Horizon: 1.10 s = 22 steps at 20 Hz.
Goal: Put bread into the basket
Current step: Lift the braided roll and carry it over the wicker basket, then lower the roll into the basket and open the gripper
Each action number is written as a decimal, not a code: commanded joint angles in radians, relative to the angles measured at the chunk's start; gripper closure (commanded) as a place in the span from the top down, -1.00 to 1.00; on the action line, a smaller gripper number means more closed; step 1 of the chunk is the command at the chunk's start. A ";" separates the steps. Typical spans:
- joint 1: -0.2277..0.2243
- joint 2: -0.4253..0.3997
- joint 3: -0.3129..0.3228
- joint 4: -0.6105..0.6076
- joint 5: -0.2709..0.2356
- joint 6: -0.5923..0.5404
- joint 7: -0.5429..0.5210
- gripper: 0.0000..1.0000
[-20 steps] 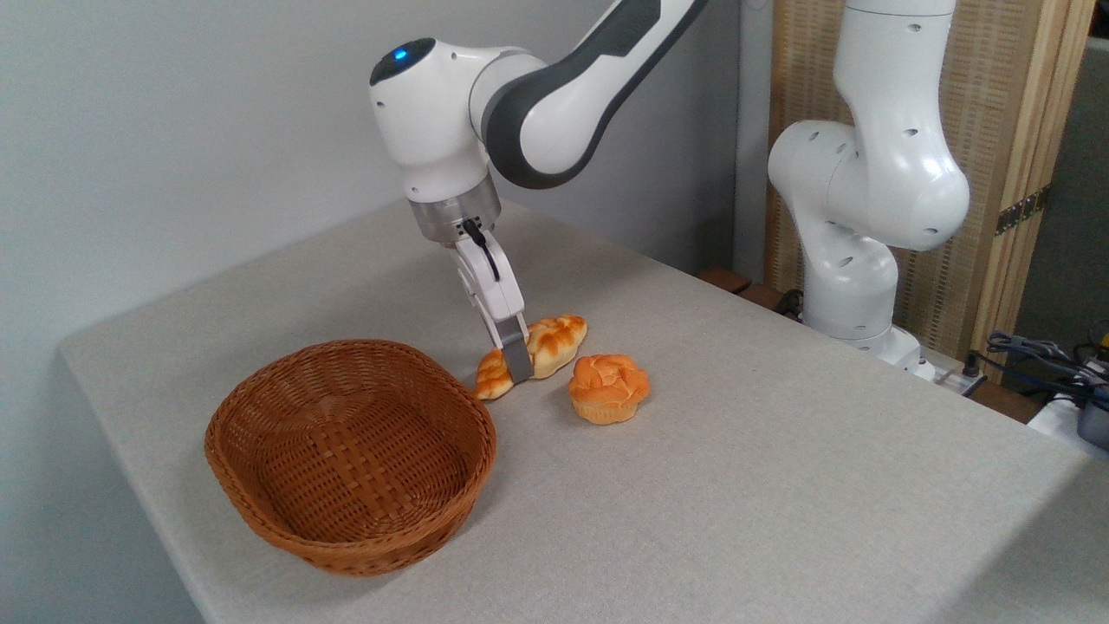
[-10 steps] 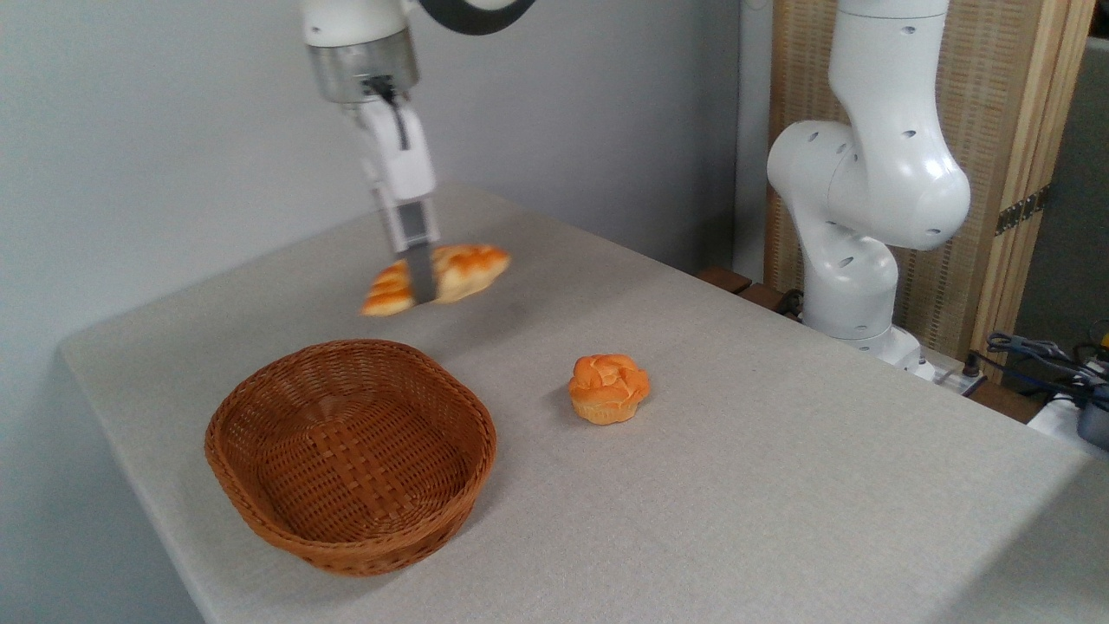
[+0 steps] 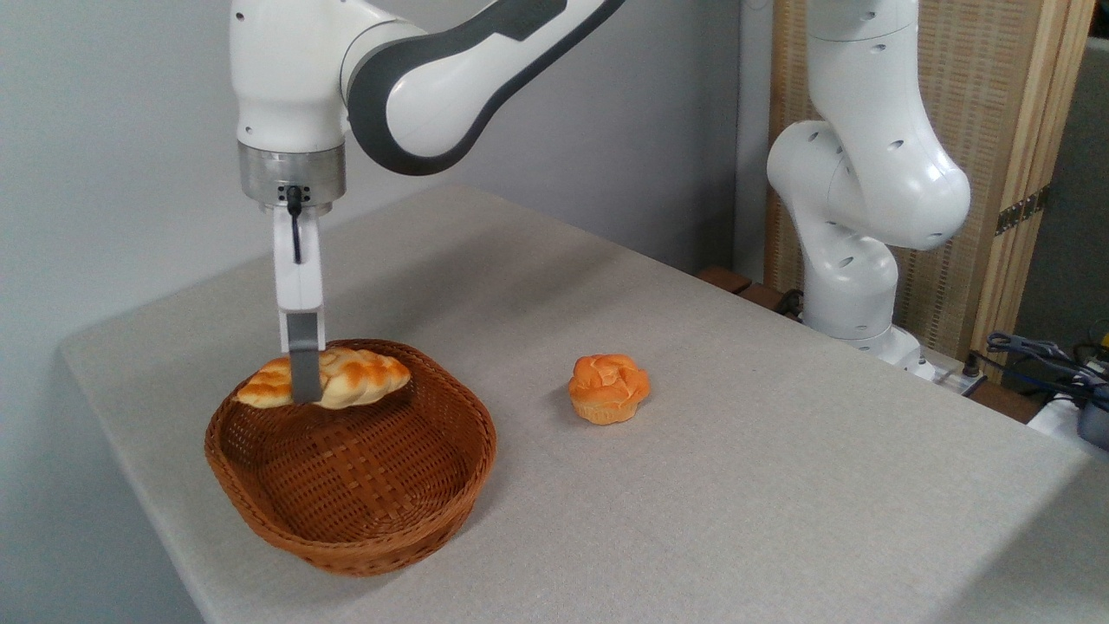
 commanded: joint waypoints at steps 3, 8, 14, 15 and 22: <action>-0.006 0.013 0.002 0.011 0.042 0.036 0.012 1.00; -0.006 0.013 -0.003 0.000 0.044 0.034 0.013 1.00; -0.006 0.010 -0.011 -0.020 0.042 0.024 0.013 1.00; -0.006 0.008 -0.011 -0.020 0.044 0.024 0.012 1.00; -0.005 -0.114 0.020 -0.006 0.027 -0.146 -0.086 1.00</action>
